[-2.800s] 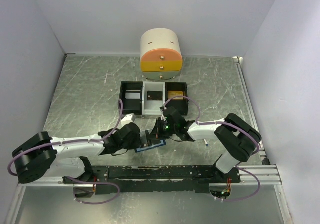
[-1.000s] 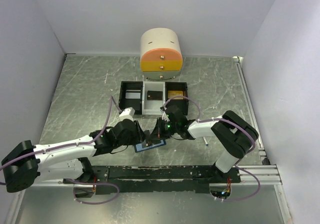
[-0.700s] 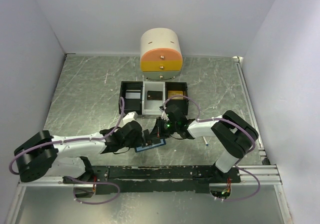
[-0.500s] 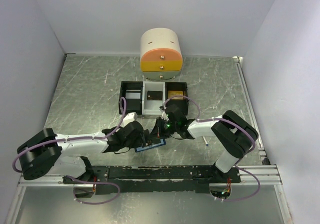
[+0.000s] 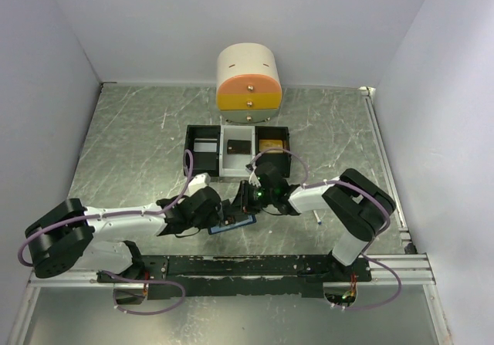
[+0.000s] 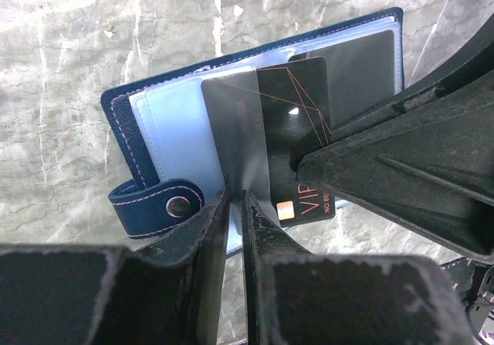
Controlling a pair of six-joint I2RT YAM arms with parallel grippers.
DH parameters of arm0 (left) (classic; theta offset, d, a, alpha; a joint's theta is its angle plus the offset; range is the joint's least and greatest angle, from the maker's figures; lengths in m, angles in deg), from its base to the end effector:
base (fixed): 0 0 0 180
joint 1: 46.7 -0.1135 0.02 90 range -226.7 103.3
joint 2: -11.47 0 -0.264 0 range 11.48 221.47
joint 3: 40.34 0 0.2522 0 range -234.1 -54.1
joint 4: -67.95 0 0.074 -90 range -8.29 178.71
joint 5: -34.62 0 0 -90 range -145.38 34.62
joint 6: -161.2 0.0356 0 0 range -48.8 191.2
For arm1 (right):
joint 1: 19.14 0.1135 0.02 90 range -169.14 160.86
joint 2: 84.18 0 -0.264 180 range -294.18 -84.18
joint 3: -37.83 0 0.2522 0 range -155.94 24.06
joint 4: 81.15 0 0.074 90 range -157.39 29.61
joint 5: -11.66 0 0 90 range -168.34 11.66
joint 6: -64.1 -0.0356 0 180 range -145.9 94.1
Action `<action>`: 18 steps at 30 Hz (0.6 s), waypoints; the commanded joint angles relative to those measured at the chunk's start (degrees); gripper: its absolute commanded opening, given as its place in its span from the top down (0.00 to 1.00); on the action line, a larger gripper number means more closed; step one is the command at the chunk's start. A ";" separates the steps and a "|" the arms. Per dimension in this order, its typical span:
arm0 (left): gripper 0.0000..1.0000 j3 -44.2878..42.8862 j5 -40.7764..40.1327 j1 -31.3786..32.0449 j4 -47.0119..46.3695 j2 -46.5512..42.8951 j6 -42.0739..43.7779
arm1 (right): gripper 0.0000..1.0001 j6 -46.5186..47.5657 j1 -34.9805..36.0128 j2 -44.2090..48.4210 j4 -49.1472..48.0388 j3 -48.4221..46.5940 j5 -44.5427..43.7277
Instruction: Take the credit cards out of the card holder
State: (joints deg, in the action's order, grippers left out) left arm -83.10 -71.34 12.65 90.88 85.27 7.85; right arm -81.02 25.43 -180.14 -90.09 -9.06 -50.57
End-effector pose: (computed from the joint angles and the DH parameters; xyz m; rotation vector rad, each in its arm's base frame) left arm 0.1237 -0.1895 0.1494 -0.2050 2.5418 -0.5558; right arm 0.1973 0.2176 0.1175 -0.0586 2.6223 1.3414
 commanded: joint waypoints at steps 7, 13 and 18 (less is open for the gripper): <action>0.77 0.99 -1.48 0.23 2.06 -0.45 -0.11 | 0.92 2.70 1.48 -1.43 1.99 -3.44 -1.78; 0.77 0.63 -1.51 0.17 2.57 -0.16 -0.04 | 1.00 2.30 1.48 -1.49 2.20 -3.27 -1.58; 0.77 1.57 -1.52 0.16 2.38 -1.27 -0.45 | 1.00 2.91 1.36 1.14 4.34 -2.53 -4.21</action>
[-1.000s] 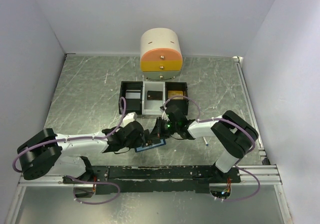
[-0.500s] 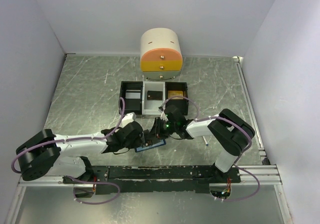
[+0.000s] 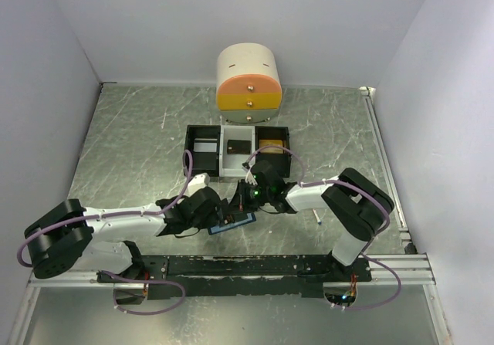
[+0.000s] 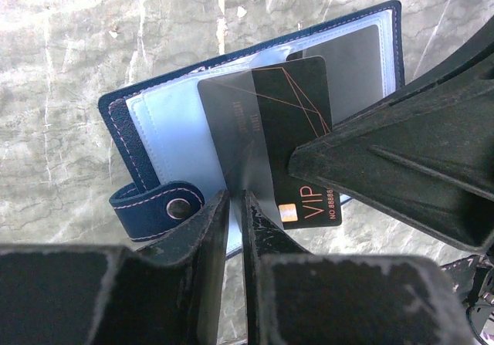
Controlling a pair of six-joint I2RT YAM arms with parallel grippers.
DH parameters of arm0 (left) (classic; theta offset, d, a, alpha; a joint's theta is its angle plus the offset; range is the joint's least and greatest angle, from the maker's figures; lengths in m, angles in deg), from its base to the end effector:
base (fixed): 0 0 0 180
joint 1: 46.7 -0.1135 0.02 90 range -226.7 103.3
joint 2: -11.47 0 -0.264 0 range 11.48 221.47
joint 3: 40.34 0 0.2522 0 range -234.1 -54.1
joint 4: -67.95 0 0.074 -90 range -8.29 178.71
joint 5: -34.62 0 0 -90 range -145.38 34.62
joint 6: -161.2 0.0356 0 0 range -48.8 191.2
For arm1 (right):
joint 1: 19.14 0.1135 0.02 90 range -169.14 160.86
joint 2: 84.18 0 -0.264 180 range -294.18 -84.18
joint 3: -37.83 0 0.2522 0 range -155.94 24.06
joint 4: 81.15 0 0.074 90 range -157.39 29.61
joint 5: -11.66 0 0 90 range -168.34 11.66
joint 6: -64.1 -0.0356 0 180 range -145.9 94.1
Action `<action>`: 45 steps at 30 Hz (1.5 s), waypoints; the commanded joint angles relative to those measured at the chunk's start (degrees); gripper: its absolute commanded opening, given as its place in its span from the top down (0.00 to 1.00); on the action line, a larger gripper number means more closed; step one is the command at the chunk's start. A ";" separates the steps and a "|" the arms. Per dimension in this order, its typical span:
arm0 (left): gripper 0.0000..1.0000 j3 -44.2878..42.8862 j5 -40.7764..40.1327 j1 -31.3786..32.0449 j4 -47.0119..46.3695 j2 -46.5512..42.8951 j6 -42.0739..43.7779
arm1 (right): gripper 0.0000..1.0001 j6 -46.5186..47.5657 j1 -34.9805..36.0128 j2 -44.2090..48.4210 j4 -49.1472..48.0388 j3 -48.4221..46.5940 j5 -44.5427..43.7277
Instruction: Take the credit cards out of the card holder
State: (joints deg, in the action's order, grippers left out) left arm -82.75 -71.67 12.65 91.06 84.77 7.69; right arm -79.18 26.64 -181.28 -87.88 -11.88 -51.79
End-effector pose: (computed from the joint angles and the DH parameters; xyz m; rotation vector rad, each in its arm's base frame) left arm 0.1229 -0.1877 0.1494 -0.2106 2.5381 -0.5518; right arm 0.2004 0.2287 0.1209 -0.1114 2.6199 1.3102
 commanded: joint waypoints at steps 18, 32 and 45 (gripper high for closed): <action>0.77 1.07 -0.93 0.22 1.82 -0.78 0.03 | 0.79 -0.19 0.82 -0.86 -2.40 0.03 -0.09; 0.77 0.30 -1.10 0.23 2.45 0.04 0.22 | 1.00 1.51 0.73 2.85 2.67 0.02 -4.78; 0.72 1.02 -2.66 0.28 4.68 -7.02 0.02 | 1.00 4.85 0.95 12.57 9.82 -1.60 -11.91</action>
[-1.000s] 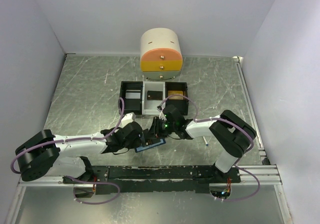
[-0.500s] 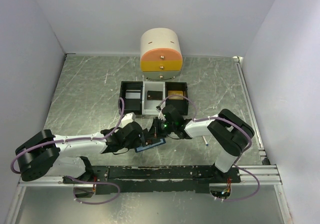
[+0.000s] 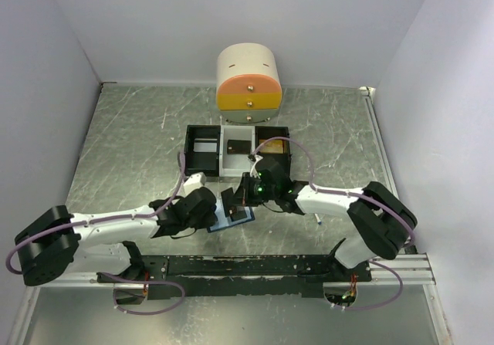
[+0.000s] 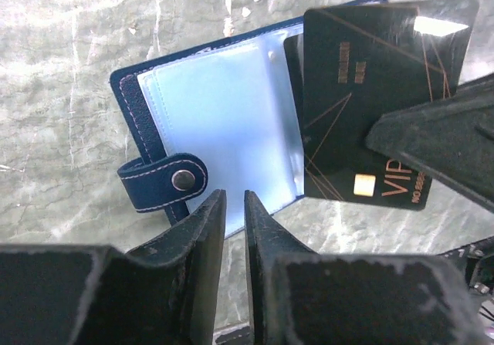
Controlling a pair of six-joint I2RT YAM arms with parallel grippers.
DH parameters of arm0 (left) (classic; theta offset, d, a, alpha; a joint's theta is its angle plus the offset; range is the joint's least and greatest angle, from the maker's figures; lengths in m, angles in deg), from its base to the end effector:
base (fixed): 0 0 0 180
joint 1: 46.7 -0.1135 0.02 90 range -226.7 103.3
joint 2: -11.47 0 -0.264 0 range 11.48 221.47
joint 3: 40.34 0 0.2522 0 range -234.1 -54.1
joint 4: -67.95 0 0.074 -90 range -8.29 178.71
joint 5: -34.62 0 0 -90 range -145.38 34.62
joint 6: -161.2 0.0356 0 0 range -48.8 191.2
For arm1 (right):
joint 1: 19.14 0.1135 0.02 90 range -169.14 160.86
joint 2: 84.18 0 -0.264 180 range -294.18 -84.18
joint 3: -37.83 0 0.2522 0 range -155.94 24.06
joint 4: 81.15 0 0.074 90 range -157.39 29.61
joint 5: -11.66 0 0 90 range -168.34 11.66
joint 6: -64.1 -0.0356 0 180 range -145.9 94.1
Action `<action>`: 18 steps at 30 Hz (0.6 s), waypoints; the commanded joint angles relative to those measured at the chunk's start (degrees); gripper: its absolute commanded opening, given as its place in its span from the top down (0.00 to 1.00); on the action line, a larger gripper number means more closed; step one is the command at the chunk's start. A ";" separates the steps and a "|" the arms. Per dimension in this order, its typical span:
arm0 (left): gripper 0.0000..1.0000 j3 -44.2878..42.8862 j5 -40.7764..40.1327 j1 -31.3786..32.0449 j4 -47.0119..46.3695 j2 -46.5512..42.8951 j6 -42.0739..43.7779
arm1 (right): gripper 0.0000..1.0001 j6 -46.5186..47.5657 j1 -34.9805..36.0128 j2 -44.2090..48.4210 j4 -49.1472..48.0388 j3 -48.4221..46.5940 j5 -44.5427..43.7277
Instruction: Take the credit cards out of the card holder
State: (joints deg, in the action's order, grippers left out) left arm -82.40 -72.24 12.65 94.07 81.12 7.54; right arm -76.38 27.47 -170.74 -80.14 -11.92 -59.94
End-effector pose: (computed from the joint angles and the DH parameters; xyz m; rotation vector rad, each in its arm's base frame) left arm 0.1188 -0.1803 0.1571 -0.2183 2.5276 -0.5507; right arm 0.1919 0.2193 0.1598 -0.1140 2.5108 1.1882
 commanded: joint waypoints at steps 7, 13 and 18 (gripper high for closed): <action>0.66 0.40 -2.06 0.19 3.30 -7.03 1.18 | 1.00 1.26 0.48 -0.71 0.53 -1.59 -1.12; 0.62 0.11 -1.30 0.23 3.67 -10.34 2.44 | 1.00 2.42 1.04 -3.67 2.17 -3.18 0.21; 0.43 -2.50 1.47 0.15 7.09 -12.20 8.66 | 1.00 3.97 1.04 3.17 4.95 -3.52 -3.85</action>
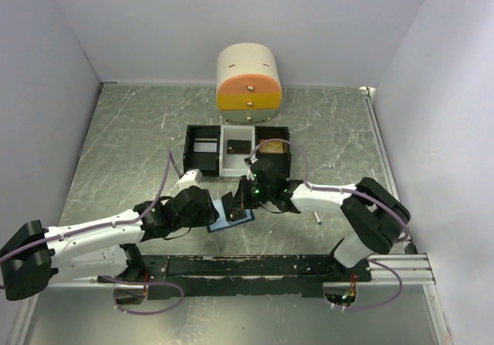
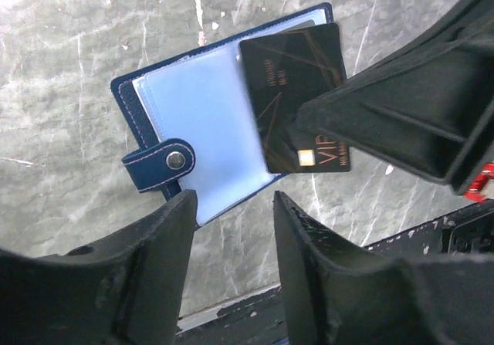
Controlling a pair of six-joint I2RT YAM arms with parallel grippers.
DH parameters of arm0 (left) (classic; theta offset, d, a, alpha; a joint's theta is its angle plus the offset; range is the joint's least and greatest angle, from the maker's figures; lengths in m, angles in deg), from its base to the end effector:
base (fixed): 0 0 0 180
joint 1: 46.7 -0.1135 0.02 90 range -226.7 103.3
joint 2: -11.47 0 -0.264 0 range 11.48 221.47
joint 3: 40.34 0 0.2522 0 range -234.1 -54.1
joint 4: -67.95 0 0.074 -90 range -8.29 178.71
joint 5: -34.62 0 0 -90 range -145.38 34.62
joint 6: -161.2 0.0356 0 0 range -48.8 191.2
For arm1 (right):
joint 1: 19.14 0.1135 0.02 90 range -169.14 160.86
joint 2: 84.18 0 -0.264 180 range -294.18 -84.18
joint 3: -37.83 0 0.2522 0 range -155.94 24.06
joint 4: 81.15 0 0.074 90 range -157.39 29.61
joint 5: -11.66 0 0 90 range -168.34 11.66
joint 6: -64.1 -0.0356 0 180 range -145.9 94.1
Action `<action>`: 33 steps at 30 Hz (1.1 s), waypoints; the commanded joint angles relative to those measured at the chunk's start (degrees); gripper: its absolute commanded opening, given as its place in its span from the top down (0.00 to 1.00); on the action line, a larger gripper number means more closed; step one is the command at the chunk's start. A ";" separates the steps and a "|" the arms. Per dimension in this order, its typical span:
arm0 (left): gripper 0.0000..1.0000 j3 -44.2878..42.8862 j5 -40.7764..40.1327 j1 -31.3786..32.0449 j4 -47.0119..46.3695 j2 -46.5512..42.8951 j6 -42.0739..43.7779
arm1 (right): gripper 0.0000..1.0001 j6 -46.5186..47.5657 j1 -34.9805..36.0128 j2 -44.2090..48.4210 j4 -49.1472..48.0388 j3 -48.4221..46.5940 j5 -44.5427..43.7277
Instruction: Take the credit cards out of the card holder
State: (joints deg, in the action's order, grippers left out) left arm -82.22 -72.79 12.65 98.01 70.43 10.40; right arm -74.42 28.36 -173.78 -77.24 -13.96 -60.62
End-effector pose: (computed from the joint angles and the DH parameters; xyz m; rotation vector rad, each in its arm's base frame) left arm 0.1103 -0.1652 0.1865 -0.1775 2.4377 -0.6436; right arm 0.1933 0.2270 0.1511 -0.1565 2.5692 1.1231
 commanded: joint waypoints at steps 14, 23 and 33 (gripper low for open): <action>0.04 -15.71 10.62 -19.51 14.57 -1.41 25.14 | 1.00 28.72 0.07 22.58 -0.13 -3.57 -17.74; 0.02 -18.11 19.57 -37.39 13.98 -3.35 34.19 | 1.00 48.37 0.14 24.03 -0.12 -6.79 -14.90; 0.02 -16.77 8.95 -46.56 13.32 -10.23 40.05 | 1.00 66.43 0.62 24.62 -1.21 -5.81 -14.49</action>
State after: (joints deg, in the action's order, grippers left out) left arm -99.93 -58.32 -33.40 112.30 62.54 46.90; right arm -17.08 28.63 -148.01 -78.53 -18.33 -74.04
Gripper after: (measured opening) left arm 0.973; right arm 0.008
